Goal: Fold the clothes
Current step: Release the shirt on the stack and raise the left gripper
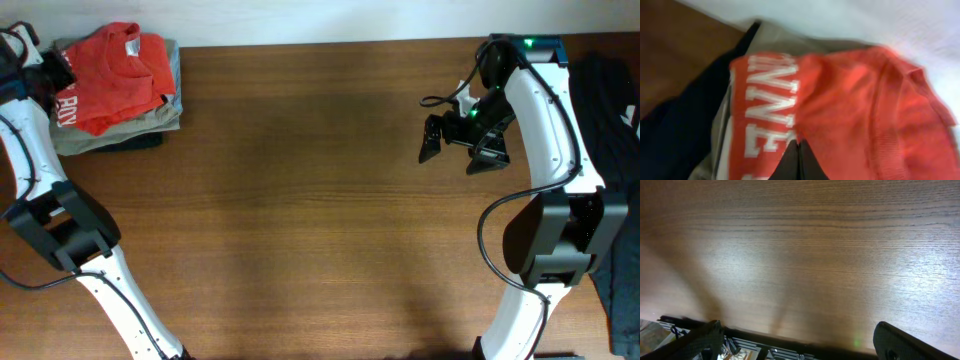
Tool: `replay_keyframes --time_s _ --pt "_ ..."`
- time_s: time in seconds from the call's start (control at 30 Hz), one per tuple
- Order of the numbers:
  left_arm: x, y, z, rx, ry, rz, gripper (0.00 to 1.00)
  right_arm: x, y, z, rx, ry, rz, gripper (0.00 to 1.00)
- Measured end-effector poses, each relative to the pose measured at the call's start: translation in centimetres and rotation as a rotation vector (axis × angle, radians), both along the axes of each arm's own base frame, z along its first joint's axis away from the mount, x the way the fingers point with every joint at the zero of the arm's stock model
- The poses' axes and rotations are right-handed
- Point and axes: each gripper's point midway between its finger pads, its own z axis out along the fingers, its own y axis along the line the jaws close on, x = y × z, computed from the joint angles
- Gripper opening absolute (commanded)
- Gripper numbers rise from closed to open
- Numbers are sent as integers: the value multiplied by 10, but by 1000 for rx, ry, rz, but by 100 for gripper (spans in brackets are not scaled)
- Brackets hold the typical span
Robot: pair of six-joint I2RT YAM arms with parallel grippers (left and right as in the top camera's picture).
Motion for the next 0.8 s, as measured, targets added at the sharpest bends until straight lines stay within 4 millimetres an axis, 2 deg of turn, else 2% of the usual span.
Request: replay_keyframes --time_s 0.1,0.23,0.33,0.37,0.47,0.5,0.53,0.63,0.67,0.7,0.73,0.77,0.8 --pt "-12 10 -17 23 78 63 1 0 0 0 0 0 0 99" --pt "-23 9 -52 20 158 70 2 0 0 0 0 1 0 99" --pt "-31 9 -73 39 210 51 15 0 0 0 0 0 0 99" --pt "-33 10 -73 44 214 51 17 0 0 0 0 1 0 99" --pt "-39 11 -55 56 217 52 33 2 0 0 -1 -6 -8 99" --pt "-41 11 -38 63 203 55 79 5 0 -1 -2 -17 -13 99" --pt "-43 11 -8 72 163 51 97 6 0 -1 -3 -18 -19 99" --pt "-52 -8 85 56 20 13 99 5 0 8 -5 -46 -29 99" --pt "-61 -26 141 37 -73 -17 99 0 0 31 -6 -107 -30 99" --pt "-74 -48 192 12 -163 -67 99 -5 0 44 -6 -139 -31 99" --pt "-88 -72 228 -28 -222 -134 99 -17 0 72 -7 -207 -32 99" --pt "-104 -99 258 -79 -269 -215 99 -27 1 92 -7 -265 -33 99" --pt "-129 -136 291 -146 -316 -330 99 -44 2 127 -8 -381 -30 99"
